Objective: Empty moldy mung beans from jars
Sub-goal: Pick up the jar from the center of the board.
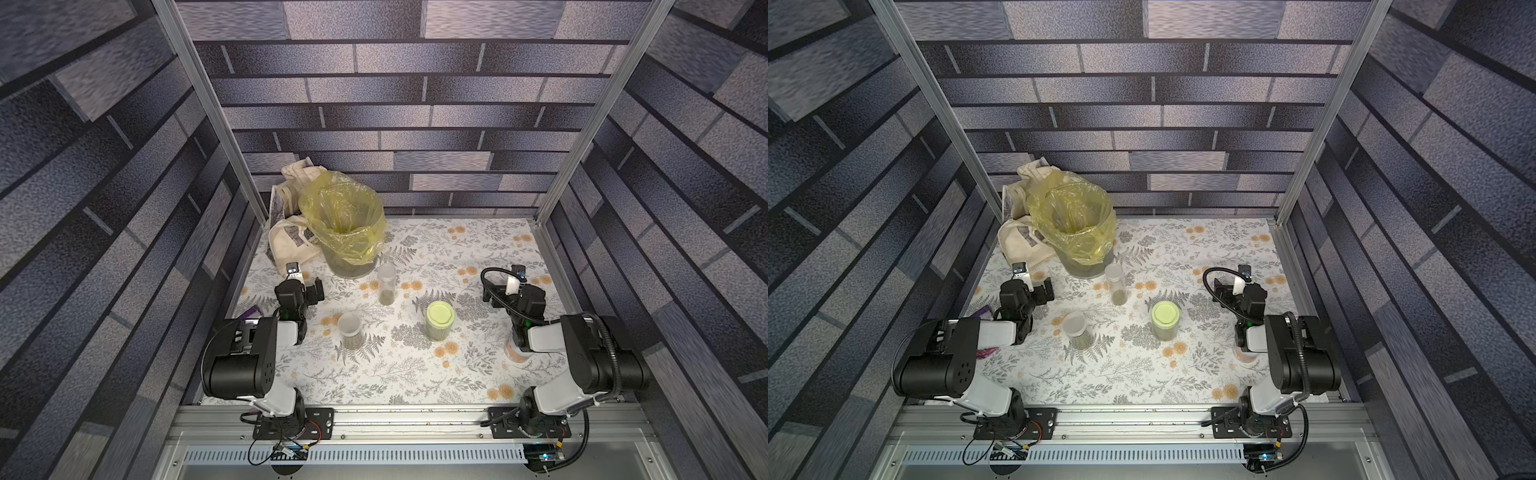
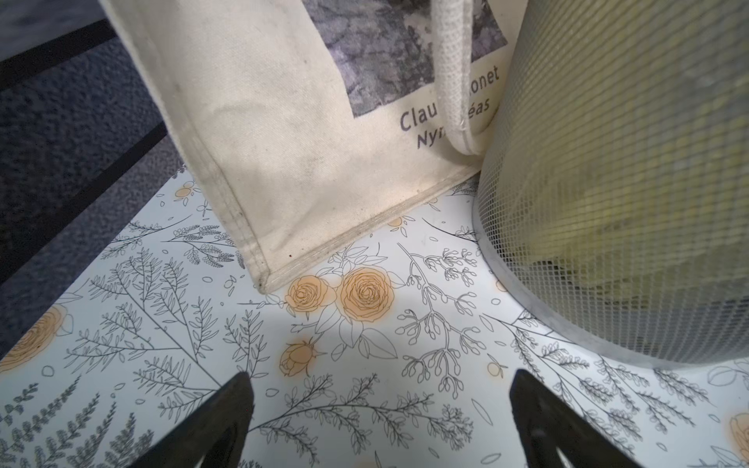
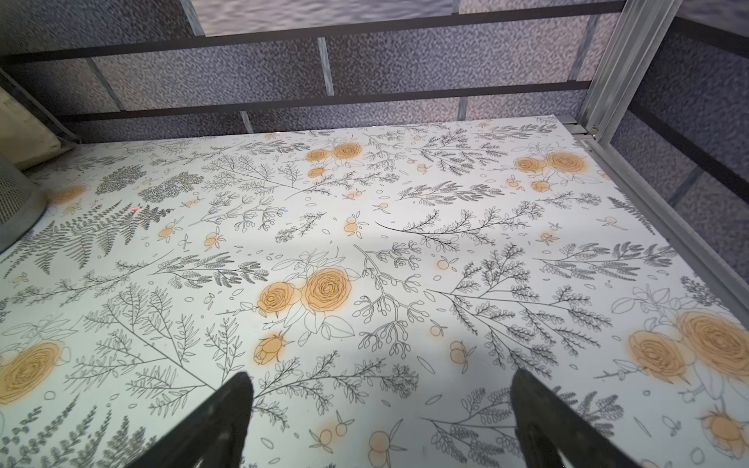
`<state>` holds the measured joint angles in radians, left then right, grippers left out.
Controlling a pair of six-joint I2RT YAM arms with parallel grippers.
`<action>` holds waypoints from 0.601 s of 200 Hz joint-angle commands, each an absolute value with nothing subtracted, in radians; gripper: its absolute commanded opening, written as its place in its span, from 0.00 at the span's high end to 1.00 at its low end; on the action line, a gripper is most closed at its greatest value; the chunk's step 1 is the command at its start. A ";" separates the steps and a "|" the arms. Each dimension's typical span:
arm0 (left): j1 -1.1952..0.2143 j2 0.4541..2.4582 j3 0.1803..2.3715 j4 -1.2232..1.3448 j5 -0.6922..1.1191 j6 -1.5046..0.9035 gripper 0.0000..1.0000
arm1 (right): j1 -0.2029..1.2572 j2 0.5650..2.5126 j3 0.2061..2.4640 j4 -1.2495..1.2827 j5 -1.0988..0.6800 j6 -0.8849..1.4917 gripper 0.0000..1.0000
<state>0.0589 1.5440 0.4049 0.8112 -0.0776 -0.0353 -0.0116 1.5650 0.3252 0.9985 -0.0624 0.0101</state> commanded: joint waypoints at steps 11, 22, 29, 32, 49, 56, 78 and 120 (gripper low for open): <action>0.057 1.545 0.424 0.815 -0.067 -0.055 0.00 | -0.009 1.554 0.335 1.003 -0.075 0.020 0.00; 0.057 1.545 0.423 0.815 -0.067 -0.055 0.00 | -0.009 1.553 0.335 1.002 -0.076 0.020 0.00; 0.058 1.545 0.423 0.815 -0.067 -0.055 0.00 | -0.009 1.554 0.335 1.003 -0.075 0.019 0.00; 0.057 1.544 0.423 0.815 -0.067 -0.056 0.00 | -0.009 1.554 0.335 1.002 -0.075 0.019 0.00; 0.057 1.544 0.423 0.815 -0.067 -0.055 0.00 | -0.009 1.554 0.335 1.003 -0.075 0.020 0.00; 0.058 1.545 0.423 0.815 -0.067 -0.055 0.00 | -0.009 1.554 0.335 1.003 -0.075 0.019 0.00; 0.058 1.545 0.424 0.815 -0.065 -0.057 0.00 | -0.006 1.554 0.345 0.983 -0.072 0.014 0.00; 0.064 1.546 0.427 0.807 -0.052 -0.060 0.00 | -0.003 1.553 0.340 0.994 -0.069 0.015 0.00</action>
